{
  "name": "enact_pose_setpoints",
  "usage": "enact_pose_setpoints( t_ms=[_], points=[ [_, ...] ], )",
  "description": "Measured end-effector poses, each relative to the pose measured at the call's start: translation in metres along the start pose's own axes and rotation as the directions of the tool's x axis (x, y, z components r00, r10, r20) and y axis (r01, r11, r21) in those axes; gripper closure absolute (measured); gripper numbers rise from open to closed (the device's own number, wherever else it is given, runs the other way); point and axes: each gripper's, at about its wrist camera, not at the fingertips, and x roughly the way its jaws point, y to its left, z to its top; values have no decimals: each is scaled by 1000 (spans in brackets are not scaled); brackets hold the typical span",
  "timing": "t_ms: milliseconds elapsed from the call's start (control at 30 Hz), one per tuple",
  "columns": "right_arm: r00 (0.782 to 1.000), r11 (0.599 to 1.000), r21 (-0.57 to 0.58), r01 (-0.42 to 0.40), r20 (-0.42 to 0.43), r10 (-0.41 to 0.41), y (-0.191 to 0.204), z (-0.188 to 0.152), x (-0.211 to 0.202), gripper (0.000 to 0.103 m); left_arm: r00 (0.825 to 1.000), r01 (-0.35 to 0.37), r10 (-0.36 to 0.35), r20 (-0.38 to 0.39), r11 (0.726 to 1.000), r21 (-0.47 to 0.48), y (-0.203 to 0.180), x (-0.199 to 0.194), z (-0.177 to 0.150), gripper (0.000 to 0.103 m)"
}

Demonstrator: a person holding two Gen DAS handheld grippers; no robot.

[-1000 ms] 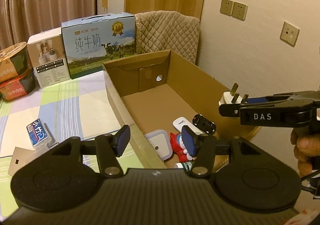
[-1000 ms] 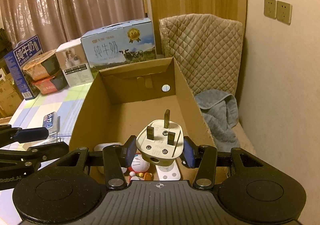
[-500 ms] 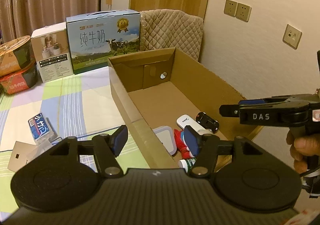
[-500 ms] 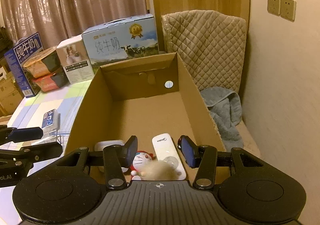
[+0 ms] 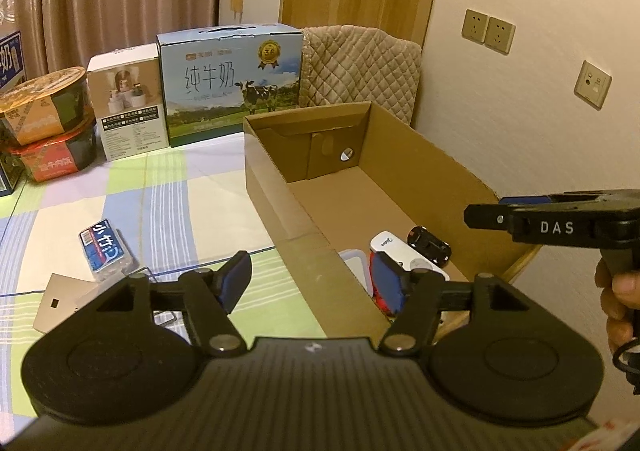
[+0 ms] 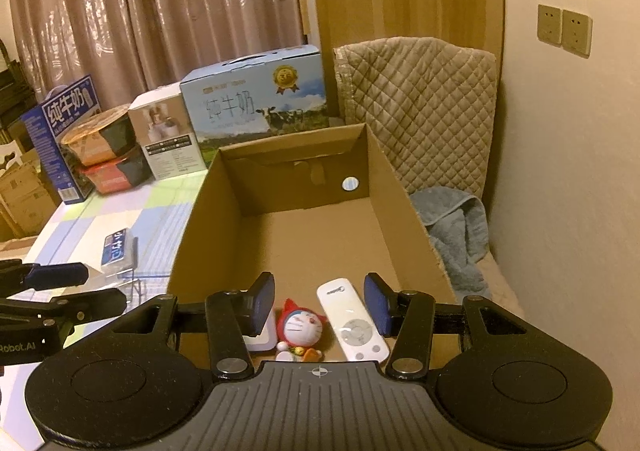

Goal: Organize rigid objects
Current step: 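Withdraw both grippers from the box back over the table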

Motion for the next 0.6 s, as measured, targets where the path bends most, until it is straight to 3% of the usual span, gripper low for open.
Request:
enact_pose_setpoints(
  t_ms=[367, 600],
  points=[
    [1000, 1000, -22, -7, -12, 7, 23, -8, -8, 55, 999, -32, 32, 12, 999, -18, 22, -24, -3, 39],
    [1000, 998, -49, -28, -6, 28, 45, -7, -21, 54, 997, -65, 67, 30, 997, -50, 45, -50, -4, 29]
  ],
)
